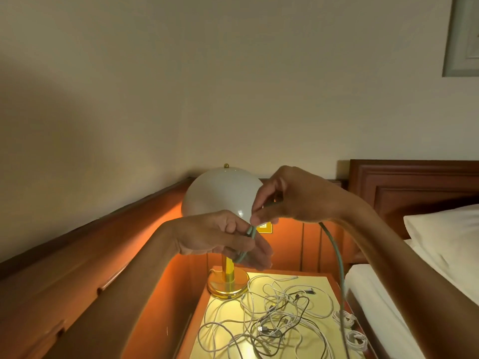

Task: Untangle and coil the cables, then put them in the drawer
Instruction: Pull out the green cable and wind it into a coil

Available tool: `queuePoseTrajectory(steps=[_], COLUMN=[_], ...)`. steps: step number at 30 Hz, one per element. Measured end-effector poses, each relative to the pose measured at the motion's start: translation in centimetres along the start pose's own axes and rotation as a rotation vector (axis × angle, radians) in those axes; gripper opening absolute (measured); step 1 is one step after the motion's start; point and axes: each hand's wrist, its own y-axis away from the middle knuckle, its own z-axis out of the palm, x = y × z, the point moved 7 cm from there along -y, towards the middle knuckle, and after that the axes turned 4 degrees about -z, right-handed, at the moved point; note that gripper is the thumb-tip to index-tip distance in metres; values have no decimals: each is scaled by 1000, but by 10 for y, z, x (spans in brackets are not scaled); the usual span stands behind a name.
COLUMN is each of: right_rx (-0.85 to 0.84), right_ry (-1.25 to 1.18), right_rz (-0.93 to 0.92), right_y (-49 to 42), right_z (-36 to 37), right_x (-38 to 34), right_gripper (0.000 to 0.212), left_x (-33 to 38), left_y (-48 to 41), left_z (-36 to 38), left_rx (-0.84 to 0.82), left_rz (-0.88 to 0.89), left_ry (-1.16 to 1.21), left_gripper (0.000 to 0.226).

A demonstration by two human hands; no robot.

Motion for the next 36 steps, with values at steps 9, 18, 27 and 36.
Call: queuePoseTrajectory(steps=[9,18,27,36], right_rx=[633,561,254,203], right_ry=[-948,-355,194,-226], right_rz=[215,442,331,114], right_y=[10,27,24,-2], right_z=[63,87,28,5], right_x=[56,45,19,27], right_gripper=[16,27,15,20], left_x=[13,-11,-28,-17], left_y=[4,-15,-10,16], left_z=[-25,-47,-50,-9], left_rx=[376,828,727,225], left_rz=[451,550,214,168], left_ry=[878,877,-282,203], left_gripper=[22,31,23,35])
